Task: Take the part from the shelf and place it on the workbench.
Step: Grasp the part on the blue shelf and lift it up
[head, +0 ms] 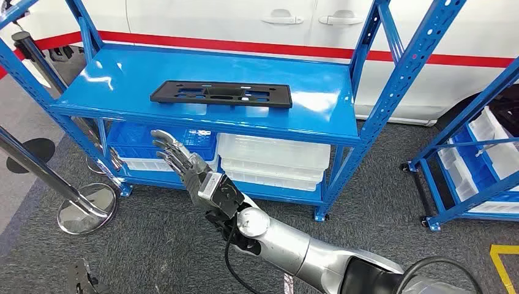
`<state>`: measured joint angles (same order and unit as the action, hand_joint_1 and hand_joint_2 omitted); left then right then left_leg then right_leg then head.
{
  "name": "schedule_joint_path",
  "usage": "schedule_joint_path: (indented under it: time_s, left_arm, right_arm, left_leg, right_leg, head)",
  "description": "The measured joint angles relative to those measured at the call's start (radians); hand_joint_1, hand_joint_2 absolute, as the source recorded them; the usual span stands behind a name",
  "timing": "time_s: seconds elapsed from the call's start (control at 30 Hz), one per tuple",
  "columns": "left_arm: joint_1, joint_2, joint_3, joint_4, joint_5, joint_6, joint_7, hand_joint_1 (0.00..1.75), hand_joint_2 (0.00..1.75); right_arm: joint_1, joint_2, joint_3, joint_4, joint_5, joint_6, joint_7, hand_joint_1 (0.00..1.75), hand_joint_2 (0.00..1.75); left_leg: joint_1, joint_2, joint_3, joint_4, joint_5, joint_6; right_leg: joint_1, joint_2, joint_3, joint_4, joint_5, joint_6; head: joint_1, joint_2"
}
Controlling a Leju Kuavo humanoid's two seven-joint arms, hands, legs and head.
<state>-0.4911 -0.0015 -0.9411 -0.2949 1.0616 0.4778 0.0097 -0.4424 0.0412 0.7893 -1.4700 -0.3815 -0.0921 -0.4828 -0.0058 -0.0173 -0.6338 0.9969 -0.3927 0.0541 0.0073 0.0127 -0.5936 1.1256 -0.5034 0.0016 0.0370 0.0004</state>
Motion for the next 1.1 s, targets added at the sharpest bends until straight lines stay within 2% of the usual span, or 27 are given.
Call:
schedule_joint_path:
  time_s: [0.07, 0.13, 0.17, 0.2, 0.27, 0.33, 0.37, 0.43, 0.5, 0.57, 0.63, 0.67, 0.7, 0.77, 0.83, 0.9, 1.0, 1.03, 1.1]
  left_arm:
    - [0.000, 0.001, 0.000, 0.000, 0.000, -0.001, 0.001, 0.00, 0.00]
    - [0.002, 0.002, 0.000, 0.000, 0.000, -0.002, 0.003, 0.00, 0.00]
    - [0.003, 0.002, 0.000, 0.000, 0.000, -0.004, 0.004, 0.00, 0.00]
    - [0.004, 0.002, 0.000, 0.000, -0.001, -0.007, 0.005, 0.00, 0.00]
    - [0.004, 0.001, 0.000, 0.000, -0.001, -0.013, 0.007, 0.00, 0.00]
    - [0.003, 0.001, 0.000, 0.000, -0.002, -0.018, 0.010, 0.00, 0.00]
    - [0.003, 0.001, 0.000, 0.000, -0.003, -0.019, 0.012, 0.00, 0.00]
    - [0.002, 0.002, 0.000, 0.000, -0.005, -0.021, 0.015, 0.00, 0.00]
    - [0.000, 0.003, 0.000, 0.000, -0.008, -0.022, 0.017, 0.00, 0.00]
    - [-0.001, 0.004, -0.001, 0.000, -0.009, -0.023, 0.017, 0.00, 0.00]
    - [0.000, 0.004, -0.004, 0.001, -0.009, -0.024, 0.020, 0.00, 0.00]
    - [0.001, 0.004, -0.007, 0.001, -0.009, -0.025, 0.022, 0.00, 0.00]
    - [0.002, 0.005, -0.009, 0.001, -0.009, -0.025, 0.024, 0.00, 0.00]
    - [0.000, 0.007, -0.012, 0.002, -0.009, -0.026, 0.026, 0.00, 0.00]
    - [-0.002, 0.007, -0.013, 0.002, -0.009, -0.027, 0.027, 0.00, 0.00]
    - [-0.003, 0.007, -0.015, 0.002, -0.009, -0.027, 0.029, 0.00, 0.00]
    - [-0.006, 0.007, -0.015, 0.002, -0.009, -0.027, 0.033, 0.00, 0.00]
    - [-0.009, 0.007, -0.015, 0.002, -0.009, -0.027, 0.034, 0.00, 0.00]
    - [-0.012, 0.008, -0.016, 0.002, -0.009, -0.027, 0.035, 0.00, 0.00]
  right_arm:
    - [0.001, 0.000, 0.000, 0.001, -0.002, 0.000, 0.000, 0.00, 0.00]
    - [0.002, -0.001, 0.000, 0.004, -0.005, 0.000, 0.000, 0.00, 0.00]
    - [0.003, -0.001, 0.000, 0.005, -0.006, 0.000, 0.000, 0.00, 0.00]
    - [0.003, -0.001, 0.000, 0.006, -0.006, 0.000, 0.000, 0.00, 0.00]
    - [0.002, -0.001, 0.000, 0.007, -0.007, 0.000, 0.000, 0.00, 0.00]
    - [0.000, -0.001, 0.000, 0.009, -0.007, 0.001, 0.000, 0.00, 0.00]
    - [0.000, -0.001, 0.000, 0.010, -0.007, 0.000, 0.000, 0.00, 0.00]
    - [-0.001, -0.001, 0.000, 0.011, -0.007, -0.001, 0.000, 0.00, 0.00]
    - [-0.002, 0.000, 0.000, 0.011, -0.008, -0.003, 0.000, 0.00, 0.00]
    - [-0.004, 0.000, 0.000, 0.012, -0.008, -0.004, 0.000, 0.00, 0.00]
    - [-0.005, 0.000, 0.000, 0.013, -0.008, -0.004, 0.000, 0.00, 0.00]
    - [-0.004, 0.000, 0.000, 0.015, -0.008, -0.004, 0.000, 0.00, 0.00]
    - [-0.004, 0.000, 0.000, 0.016, -0.008, -0.004, 0.000, 0.00, 0.00]
    - [-0.004, 0.000, 0.000, 0.017, -0.008, -0.004, 0.000, 0.00, 0.00]
    - [-0.006, 0.000, 0.000, 0.018, -0.008, -0.004, 0.000, 0.00, 0.00]
    - [-0.006, 0.000, 0.000, 0.021, -0.008, -0.003, 0.000, 0.00, 0.00]
    - [-0.008, 0.000, 0.000, 0.025, -0.009, -0.001, -0.001, 0.00, 0.00]
    - [-0.009, 0.000, 0.000, 0.025, -0.009, -0.001, -0.001, 0.00, 0.00]
    - [-0.008, 0.000, 0.000, 0.028, -0.009, -0.001, -0.001, 0.00, 0.00]
  left_leg:
    - [0.000, 0.000, 0.005, 0.000, -0.007, 0.002]
    - [-0.001, -0.001, 0.018, 0.001, -0.021, 0.003]
    - [-0.001, -0.002, 0.025, 0.003, -0.030, 0.002]
    - [-0.001, -0.004, 0.035, 0.005, -0.039, 0.001]
    - [-0.002, -0.005, 0.056, 0.008, -0.058, -0.003]
    - [-0.003, -0.006, 0.067, 0.010, -0.073, -0.010]
    - [-0.003, -0.006, 0.068, 0.012, -0.077, -0.015]
    - [-0.004, -0.005, 0.068, 0.015, -0.083, -0.023]
    - [-0.003, -0.002, 0.054, 0.051, -0.096, -0.031]
    - [0.003, 0.001, -0.003, 0.155, -0.131, -0.044]
    - [0.010, 0.002, -0.076, 0.262, -0.168, -0.055]
    - [0.013, 0.003, -0.097, 0.278, -0.165, -0.060]
    - [0.016, 0.004, -0.101, 0.258, -0.141, -0.063]
    - [0.021, 0.007, -0.064, 0.136, -0.055, -0.068]
    - [0.017, 0.011, -0.025, 0.031, -0.017, -0.064]
    - [0.011, 0.011, -0.015, 0.011, -0.021, -0.049]
    - [0.015, 0.010, -0.003, 0.006, -0.014, -0.030]
    - [0.017, 0.010, 0.003, 0.004, -0.016, -0.024]
    - [0.015, 0.010, 0.011, 0.004, -0.023, -0.015]
  right_leg:
    - [-0.002, -0.001, -0.045, 0.071, -0.028, 0.004]
    - [-0.006, -0.002, -0.120, 0.168, -0.070, 0.010]
    - [-0.007, -0.002, -0.139, 0.174, -0.072, 0.011]
    - [-0.007, -0.002, -0.142, 0.146, -0.051, 0.009]
    - [-0.004, -0.002, -0.112, 0.015, 0.046, 0.001]
    - [0.002, -0.002, -0.084, -0.086, 0.114, -0.012]
    - [0.004, -0.002, -0.080, -0.105, 0.123, -0.019]
    - [0.003, -0.003, -0.067, -0.112, 0.123, -0.031]
    - [-0.002, -0.004, -0.049, -0.124, 0.120, -0.039]
    - [-0.006, -0.006, -0.034, -0.131, 0.114, -0.046]
    - [-0.007, -0.006, -0.026, -0.130, 0.105, -0.048]
    - [-0.008, -0.006, -0.022, -0.129, 0.099, -0.047]
    - [-0.009, -0.005, -0.018, -0.126, 0.093, -0.045]
    - [-0.012, -0.004, -0.006, -0.120, 0.080, -0.039]
    - [-0.011, -0.004, -0.002, -0.115, 0.069, -0.029]
    - [-0.009, -0.004, -0.002, -0.113, 0.062, -0.018]
    - [-0.009, -0.006, -0.009, -0.088, 0.040, 0.000]
    - [-0.009, -0.006, -0.027, -0.049, 0.020, 0.004]
    - [-0.011, -0.007, -0.098, 0.083, -0.032, 0.007]
  head:
    - [0.000, 0.000]
    - [0.000, 0.000]
    - [0.000, 0.000]
    - [0.000, 0.000]
    - [0.000, 0.000]
    - [0.000, 0.000]
    - [0.000, 0.000]
    - [0.001, 0.000]
    - [0.000, 0.000]
    - [0.000, 0.000]
    - [-0.001, 0.000]
    - [-0.001, 0.000]
    - [-0.001, 0.000]
    - [-0.001, 0.000]
    - [0.000, 0.000]
    - [0.000, 0.000]
    - [0.000, 0.000]
    - [0.001, 0.000]
    - [0.001, 0.000]
